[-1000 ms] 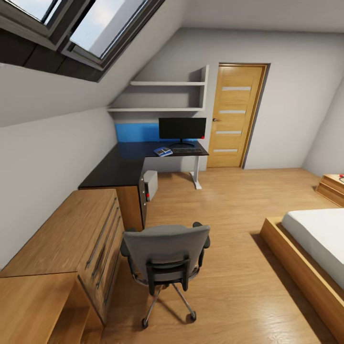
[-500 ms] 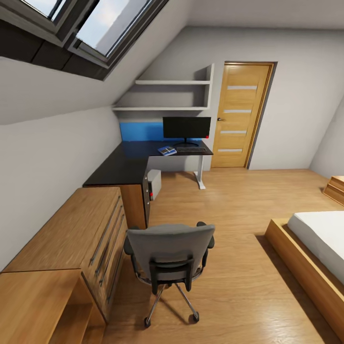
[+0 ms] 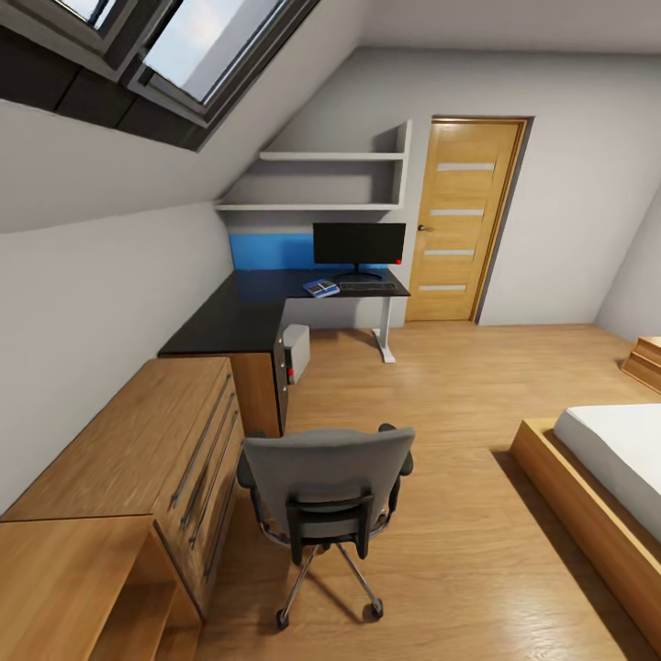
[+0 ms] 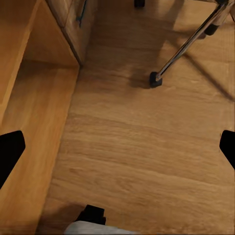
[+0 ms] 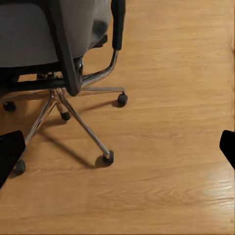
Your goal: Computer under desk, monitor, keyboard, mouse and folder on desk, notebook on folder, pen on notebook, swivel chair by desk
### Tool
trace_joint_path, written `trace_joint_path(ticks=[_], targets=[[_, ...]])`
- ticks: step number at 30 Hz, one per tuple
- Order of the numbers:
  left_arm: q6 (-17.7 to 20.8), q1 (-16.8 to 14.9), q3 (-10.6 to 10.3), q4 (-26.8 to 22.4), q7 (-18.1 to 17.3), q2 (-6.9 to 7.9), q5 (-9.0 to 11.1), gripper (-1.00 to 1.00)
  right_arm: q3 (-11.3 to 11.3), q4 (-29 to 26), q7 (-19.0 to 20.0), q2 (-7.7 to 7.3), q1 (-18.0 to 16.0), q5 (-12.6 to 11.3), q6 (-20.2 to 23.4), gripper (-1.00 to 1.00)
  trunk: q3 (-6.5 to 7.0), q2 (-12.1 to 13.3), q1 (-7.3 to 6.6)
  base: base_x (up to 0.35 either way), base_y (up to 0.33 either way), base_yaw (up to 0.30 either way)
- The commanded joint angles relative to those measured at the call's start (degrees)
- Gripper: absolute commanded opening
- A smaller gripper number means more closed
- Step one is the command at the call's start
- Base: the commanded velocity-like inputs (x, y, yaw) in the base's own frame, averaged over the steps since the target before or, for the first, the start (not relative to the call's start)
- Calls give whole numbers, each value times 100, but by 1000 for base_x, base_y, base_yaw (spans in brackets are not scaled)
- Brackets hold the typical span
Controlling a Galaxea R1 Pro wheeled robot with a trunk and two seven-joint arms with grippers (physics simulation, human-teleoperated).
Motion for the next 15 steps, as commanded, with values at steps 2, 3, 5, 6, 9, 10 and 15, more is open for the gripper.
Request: trace_joint_path(ticks=[2,3,5,6,9,10,15], targets=[[250,-7,-41,-130,83,14,66,100,20,-44,-90,-23,-209,-72,106,100,-45,-88,45,0,0,0],[423,-8,-40,-203,111,20,81,100,-9,-72,-120,-40,-367,-161,238,100,-63,-128,67,0,0,0],[571,-9,-38,-196,131,22,95,100,-41,-94,-142,-52,-516,-319,456,100,-99,-208,111,0,0,0],[620,-9,-39,-105,135,24,96,100,-52,-101,-150,-50,-572,-431,597,100,-117,-248,133,0,0,0],[668,-10,-40,89,140,44,93,100,-66,-90,-156,-56,-631,-639,814,100,-171,-368,199,0,0,0],[674,-10,-41,122,140,57,93,100,-68,-79,-156,-59,-639,-680,849,100,-189,-408,221,0,0,0],[626,-10,-34,237,145,228,102,100,-40,65,-123,-62,-668,-814,916,100,-279,-609,331,0,0,0]])
